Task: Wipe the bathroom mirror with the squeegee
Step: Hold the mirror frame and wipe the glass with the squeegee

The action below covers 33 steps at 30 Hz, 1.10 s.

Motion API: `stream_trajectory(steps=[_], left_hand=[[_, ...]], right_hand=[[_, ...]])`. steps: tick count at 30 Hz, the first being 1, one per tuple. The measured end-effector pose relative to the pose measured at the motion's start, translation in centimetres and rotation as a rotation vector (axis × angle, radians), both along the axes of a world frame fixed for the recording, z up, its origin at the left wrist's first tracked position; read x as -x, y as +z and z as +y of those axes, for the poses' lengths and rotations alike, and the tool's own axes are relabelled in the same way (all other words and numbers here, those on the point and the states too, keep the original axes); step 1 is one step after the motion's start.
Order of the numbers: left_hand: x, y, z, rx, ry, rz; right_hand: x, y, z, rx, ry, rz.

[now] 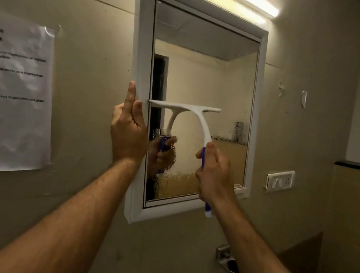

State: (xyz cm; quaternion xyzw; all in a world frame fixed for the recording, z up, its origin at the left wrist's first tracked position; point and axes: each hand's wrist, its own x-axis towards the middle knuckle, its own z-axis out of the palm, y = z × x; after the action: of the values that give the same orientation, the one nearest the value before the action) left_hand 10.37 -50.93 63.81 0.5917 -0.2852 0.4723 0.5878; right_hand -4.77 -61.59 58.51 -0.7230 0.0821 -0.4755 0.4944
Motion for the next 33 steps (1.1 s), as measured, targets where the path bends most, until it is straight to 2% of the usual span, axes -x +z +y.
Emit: stream_trajectory(steps=[3,11,19,28,33], left_hand=[[0.2,0.0,0.1,0.002,-0.008,0.008],[0.1,-0.3,0.0,0.018,-0.014,-0.002],[0.4,-0.3,0.1,0.0,-0.018,0.01],[0.3,-0.5,0.0,-0.006,-0.006,-0.004],[0.5,-0.7,0.0,-0.001,-0.019,0.023]], right_hand=[[-0.2,-0.4,0.0,0.021,-0.041,0.018],[0.7,-7.1,-0.5,0.015,-0.034,0.07],[0.6,-1.5,-0.6,0.076,-0.084,0.024],[1.7,-8.4,-0.3,0.001,-0.04,0.093],[1.8,-6.0,-0.7,0.05,-0.078,0.055]])
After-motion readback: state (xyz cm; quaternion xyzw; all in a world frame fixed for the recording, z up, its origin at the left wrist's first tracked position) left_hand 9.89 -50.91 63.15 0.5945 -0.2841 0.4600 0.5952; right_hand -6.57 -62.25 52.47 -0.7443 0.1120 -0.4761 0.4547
